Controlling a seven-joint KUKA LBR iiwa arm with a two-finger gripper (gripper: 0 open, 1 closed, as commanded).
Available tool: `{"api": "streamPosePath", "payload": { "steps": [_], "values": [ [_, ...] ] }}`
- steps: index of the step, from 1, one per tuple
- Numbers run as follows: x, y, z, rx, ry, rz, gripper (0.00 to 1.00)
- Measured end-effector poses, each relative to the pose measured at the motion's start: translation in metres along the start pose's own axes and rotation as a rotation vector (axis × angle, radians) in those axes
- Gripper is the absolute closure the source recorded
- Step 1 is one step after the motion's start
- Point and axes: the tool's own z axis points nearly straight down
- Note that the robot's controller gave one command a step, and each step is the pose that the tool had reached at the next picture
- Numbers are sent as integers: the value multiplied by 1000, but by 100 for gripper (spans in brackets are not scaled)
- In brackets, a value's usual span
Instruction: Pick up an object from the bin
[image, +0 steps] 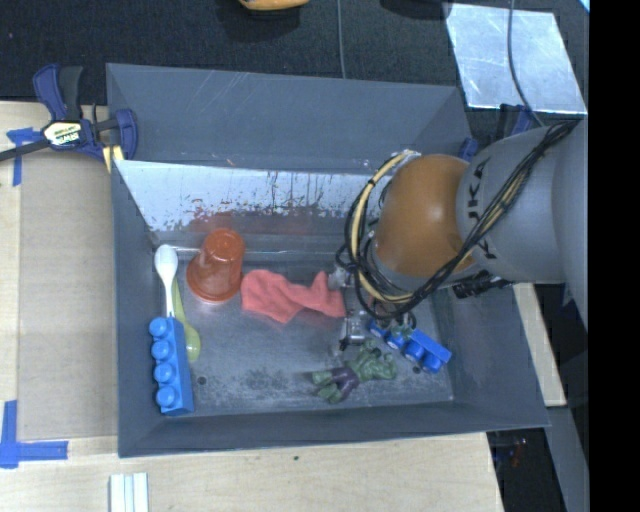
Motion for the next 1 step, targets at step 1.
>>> {"api": "streamPosePath", "payload": {
  "steps": [1],
  "values": [
    [-57, 2, 20, 7, -2, 350, 100]
  ]
}}
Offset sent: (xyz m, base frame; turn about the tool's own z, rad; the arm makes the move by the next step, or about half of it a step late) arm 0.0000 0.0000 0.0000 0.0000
